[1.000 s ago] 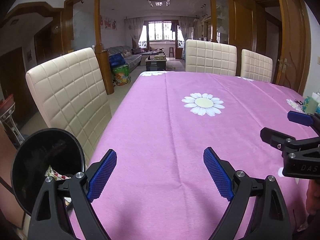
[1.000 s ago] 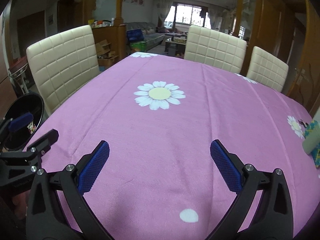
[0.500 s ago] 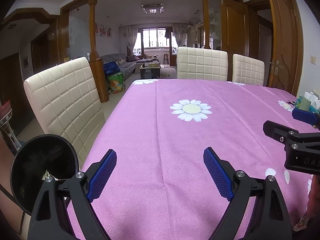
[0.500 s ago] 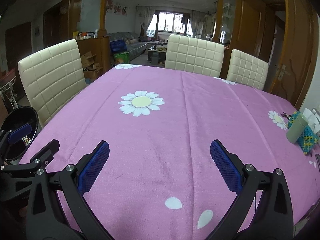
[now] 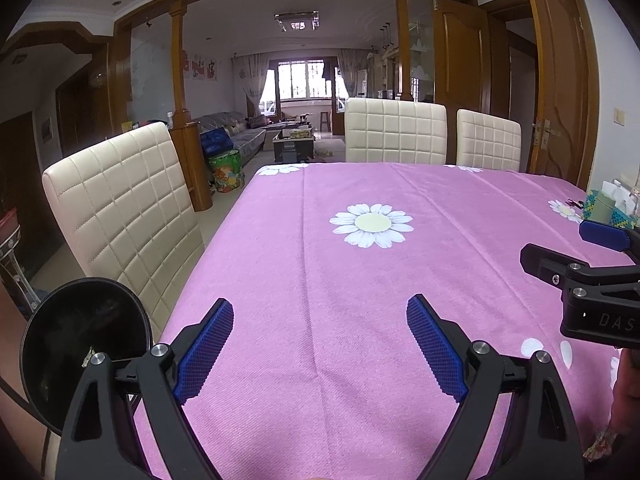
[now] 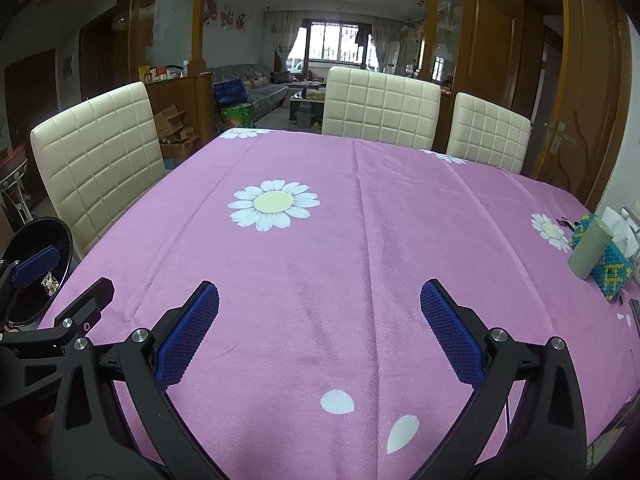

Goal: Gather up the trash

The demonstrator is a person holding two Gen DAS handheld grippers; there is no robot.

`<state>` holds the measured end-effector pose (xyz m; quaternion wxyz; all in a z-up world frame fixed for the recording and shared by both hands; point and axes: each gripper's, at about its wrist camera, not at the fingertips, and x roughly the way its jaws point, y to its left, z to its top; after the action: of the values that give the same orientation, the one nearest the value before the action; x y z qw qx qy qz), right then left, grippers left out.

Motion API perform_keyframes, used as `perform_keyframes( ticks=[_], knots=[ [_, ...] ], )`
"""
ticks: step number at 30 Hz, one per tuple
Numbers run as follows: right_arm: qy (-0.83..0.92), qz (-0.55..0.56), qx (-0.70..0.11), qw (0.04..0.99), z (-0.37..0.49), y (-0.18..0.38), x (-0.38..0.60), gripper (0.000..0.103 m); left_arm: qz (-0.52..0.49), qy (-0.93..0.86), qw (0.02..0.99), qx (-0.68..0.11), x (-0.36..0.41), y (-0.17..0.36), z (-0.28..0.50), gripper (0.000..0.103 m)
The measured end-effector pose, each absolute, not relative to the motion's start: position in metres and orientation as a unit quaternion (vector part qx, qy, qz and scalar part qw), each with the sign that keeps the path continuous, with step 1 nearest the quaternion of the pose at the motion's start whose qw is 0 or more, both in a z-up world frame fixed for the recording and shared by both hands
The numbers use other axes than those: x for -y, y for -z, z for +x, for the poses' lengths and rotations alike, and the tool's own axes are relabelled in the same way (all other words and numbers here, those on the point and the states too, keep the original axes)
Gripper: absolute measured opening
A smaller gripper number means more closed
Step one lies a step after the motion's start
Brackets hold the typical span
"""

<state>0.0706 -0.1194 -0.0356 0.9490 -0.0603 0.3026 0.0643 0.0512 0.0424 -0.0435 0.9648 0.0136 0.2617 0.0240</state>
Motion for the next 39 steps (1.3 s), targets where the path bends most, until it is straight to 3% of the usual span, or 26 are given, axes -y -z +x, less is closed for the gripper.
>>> perform_keyframes(
  ticks=[39],
  knots=[
    [-0.067, -0.066, -0.303, 0.948, 0.067, 0.0359, 0.1172, 0.099, 0.008, -0.014, 0.961, -0.276, -0.0416, 0.0463, 0.0524, 0.086]
  ],
)
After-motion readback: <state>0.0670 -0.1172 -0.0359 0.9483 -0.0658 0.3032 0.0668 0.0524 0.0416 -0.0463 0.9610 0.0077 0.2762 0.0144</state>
